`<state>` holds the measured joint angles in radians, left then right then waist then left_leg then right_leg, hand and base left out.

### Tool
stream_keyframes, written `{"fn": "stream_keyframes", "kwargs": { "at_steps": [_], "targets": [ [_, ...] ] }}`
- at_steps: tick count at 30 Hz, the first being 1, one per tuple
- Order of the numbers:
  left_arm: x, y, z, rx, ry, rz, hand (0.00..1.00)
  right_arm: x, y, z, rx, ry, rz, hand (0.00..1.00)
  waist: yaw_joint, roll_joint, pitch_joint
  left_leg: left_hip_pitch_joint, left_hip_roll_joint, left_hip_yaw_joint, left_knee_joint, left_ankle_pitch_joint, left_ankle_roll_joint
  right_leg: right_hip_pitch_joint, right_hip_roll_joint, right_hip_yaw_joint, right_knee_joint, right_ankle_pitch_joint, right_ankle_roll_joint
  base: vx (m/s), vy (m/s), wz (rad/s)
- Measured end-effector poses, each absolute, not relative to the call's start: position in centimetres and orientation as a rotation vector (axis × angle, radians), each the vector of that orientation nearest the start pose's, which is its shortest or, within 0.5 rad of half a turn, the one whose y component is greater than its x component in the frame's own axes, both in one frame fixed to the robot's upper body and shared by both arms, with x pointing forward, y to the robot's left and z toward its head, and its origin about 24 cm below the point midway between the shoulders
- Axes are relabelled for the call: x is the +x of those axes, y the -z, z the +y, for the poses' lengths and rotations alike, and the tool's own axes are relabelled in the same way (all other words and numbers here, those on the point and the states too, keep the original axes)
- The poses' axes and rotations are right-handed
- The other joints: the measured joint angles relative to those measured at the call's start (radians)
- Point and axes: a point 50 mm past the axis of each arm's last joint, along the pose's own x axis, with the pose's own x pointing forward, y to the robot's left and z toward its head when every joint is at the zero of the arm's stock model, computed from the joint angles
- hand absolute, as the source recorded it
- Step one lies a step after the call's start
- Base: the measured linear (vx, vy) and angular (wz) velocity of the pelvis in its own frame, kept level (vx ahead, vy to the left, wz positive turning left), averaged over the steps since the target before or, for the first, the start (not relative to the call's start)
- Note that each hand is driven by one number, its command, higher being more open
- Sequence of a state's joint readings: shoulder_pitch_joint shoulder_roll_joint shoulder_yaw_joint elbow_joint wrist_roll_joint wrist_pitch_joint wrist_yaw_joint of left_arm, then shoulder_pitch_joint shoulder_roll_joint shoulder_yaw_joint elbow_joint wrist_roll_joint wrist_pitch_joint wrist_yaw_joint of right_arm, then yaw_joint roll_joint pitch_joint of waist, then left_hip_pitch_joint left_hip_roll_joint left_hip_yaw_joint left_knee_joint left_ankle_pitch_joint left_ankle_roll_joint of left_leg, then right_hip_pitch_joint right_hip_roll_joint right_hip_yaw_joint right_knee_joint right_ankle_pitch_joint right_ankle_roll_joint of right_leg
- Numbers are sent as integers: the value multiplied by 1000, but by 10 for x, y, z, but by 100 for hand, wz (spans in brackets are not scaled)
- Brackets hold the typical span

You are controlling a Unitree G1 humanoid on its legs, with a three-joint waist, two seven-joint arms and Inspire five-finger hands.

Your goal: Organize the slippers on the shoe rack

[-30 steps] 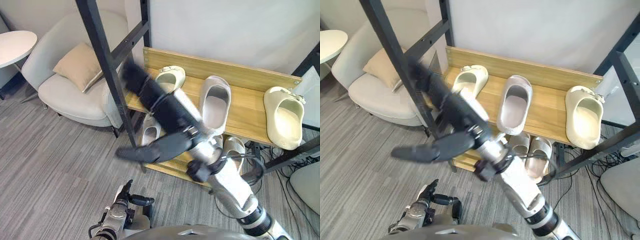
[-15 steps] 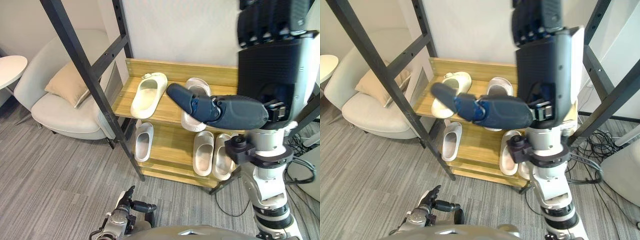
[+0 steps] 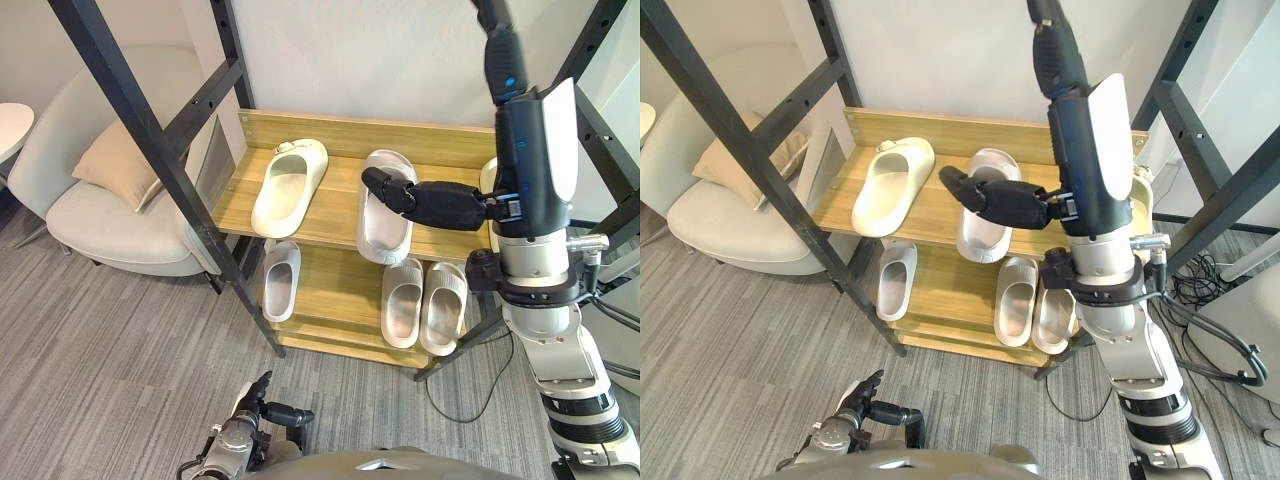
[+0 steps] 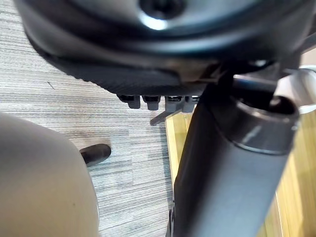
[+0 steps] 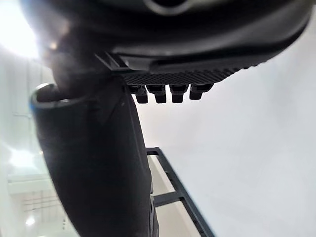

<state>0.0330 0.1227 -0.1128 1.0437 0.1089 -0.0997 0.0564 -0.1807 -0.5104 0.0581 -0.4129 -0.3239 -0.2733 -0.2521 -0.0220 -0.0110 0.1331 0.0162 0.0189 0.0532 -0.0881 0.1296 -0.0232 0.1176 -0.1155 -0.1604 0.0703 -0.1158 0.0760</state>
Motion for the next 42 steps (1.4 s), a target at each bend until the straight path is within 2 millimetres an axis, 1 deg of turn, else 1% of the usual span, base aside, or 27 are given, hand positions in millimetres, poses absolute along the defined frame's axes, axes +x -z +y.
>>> {"fn": "stream_keyframes", "kwargs": {
  "at_steps": [3,7,11,15,22,28,29,38,42],
  "targets": [
    [123,152,184,284,52,972,100,244,-198,-173,-730,52,-870,100,0,0,0,-4,4,0,0,-1,-1,-6,4,3,1,0,-1,-14,-3,-3],
    [123,152,184,283,51,972,100,251,-188,-178,-773,63,-809,100,0,-2,-1,-9,9,0,0,-1,-1,-11,8,4,0,2,-3,0,0,0],
    [123,152,184,282,49,972,100,262,-174,-192,-823,81,-700,100,1,-3,-2,-20,7,-8,0,-1,-2,-11,11,-2,-20,13,-1,-6,7,3],
    [124,152,185,282,48,969,100,269,-162,-200,-839,95,-615,100,3,-4,-1,-30,0,-14,1,-1,-2,-11,7,-7,-34,19,2,8,9,3],
    [126,151,185,277,40,960,100,274,-150,-205,-851,93,-545,100,12,-10,2,-39,-7,-32,1,-1,-2,-9,3,-17,-46,23,8,7,5,4],
    [126,150,186,273,38,957,100,282,-149,-204,-853,87,-533,100,14,-14,5,-40,-12,-33,1,-3,0,-10,-2,-18,-50,24,11,0,0,0],
    [126,150,187,267,33,957,100,285,-149,-201,-855,73,-530,0,14,-18,7,-41,-14,-33,1,-3,1,-10,-4,-17,-51,25,12,0,0,0],
    [128,149,188,255,28,947,100,302,-152,-192,-798,5,-509,0,22,-30,14,-46,-18,-38,1,-4,2,-12,-8,-19,-58,26,14,0,0,0],
    [129,148,188,246,28,942,100,310,-146,-188,-778,-41,-468,0,28,-33,17,-47,-19,-41,1,-4,2,-12,-8,-21,-58,26,14,0,0,0]
  ]
}}
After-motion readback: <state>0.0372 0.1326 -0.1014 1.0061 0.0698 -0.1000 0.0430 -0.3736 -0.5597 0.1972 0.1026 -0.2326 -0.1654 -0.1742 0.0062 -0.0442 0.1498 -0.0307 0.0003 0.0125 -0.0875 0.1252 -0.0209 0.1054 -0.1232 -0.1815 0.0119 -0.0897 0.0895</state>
